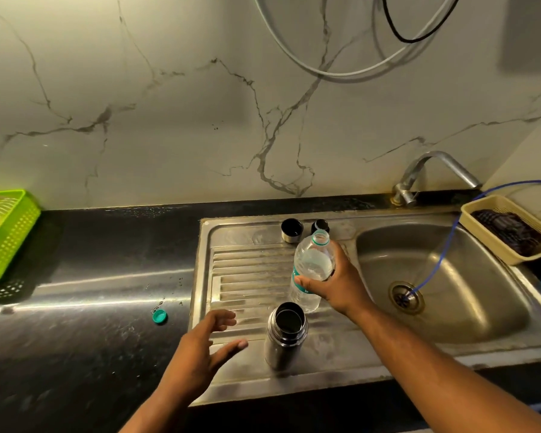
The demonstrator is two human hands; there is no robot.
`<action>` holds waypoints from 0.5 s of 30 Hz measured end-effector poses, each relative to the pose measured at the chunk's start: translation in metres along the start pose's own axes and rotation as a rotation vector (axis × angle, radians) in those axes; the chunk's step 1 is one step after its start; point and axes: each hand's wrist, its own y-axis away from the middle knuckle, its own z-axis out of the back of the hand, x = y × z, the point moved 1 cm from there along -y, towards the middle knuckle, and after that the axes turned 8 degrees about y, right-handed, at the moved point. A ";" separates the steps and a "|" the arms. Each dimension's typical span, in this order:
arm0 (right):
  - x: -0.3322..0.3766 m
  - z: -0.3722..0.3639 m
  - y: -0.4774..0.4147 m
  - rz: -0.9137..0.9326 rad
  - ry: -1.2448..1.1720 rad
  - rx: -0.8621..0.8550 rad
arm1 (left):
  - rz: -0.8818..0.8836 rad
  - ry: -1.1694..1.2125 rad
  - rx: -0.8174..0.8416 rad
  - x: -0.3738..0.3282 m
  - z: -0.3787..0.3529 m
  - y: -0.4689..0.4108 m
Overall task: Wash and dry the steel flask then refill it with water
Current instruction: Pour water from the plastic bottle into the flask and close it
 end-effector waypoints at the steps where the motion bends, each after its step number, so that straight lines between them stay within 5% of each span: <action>1: 0.000 -0.001 0.000 -0.006 -0.012 0.002 | 0.020 -0.010 -0.026 0.002 0.002 0.000; 9: -0.005 0.000 -0.003 0.005 -0.027 0.061 | 0.175 -0.268 -0.353 0.045 0.057 -0.017; 15: -0.011 0.001 -0.001 -0.020 -0.032 0.077 | 0.266 -0.438 -0.205 0.082 0.082 -0.042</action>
